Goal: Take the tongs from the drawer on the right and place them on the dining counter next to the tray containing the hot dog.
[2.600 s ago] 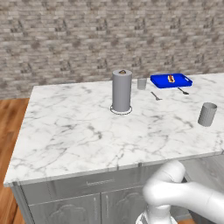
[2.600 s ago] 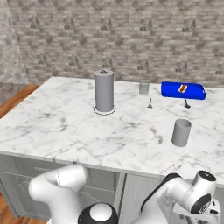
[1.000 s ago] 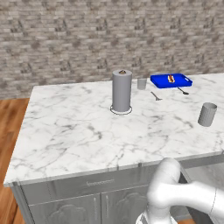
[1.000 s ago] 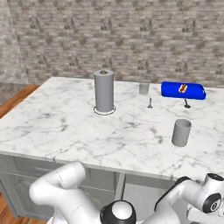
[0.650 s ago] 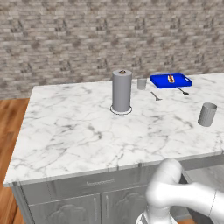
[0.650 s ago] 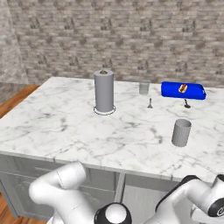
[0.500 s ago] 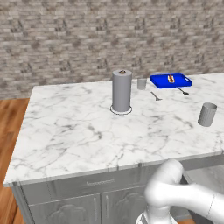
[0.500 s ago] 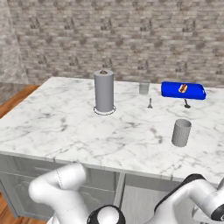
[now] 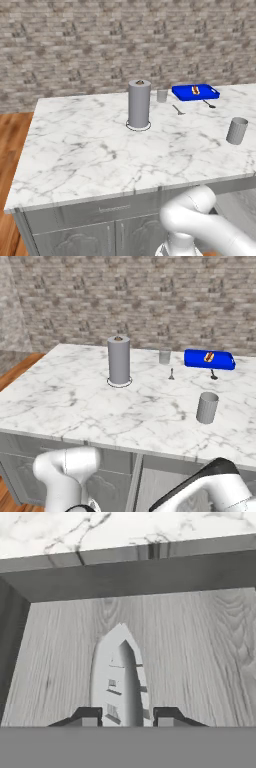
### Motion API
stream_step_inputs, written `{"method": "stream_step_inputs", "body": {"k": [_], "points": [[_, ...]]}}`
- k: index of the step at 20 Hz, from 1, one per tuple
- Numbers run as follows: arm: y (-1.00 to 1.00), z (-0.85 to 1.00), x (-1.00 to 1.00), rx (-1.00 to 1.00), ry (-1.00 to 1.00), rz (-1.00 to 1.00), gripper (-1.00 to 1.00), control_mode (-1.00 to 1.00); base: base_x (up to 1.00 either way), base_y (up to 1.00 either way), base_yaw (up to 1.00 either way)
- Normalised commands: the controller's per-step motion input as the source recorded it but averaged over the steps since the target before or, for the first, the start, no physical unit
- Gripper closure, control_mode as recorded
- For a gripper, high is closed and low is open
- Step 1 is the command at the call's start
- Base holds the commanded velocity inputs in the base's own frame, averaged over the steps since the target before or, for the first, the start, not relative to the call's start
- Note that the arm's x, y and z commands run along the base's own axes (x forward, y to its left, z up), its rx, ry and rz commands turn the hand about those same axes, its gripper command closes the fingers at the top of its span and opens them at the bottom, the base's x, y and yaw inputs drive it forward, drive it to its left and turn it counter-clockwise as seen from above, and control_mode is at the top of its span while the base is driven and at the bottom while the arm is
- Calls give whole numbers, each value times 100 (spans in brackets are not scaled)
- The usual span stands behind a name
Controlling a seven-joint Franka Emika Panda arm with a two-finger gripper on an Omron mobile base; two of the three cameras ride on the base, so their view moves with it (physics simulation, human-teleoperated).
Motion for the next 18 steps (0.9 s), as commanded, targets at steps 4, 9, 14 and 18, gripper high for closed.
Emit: {"method": "stream_step_inputs", "body": {"k": [4, 9, 14, 18], "points": [[100, 100, -8, 0, -48, -3, 100, -100, 0, 0, 0], [100, 100, 0, -2, -37, -8, 100, -100, 0, 0, 0], [100, 100, 1, -16, -18, -8, 100, -100, 0, 0, 0], [100, 93, 13, -33, -6, -4, 100, -100, 0, 0, 0]]}}
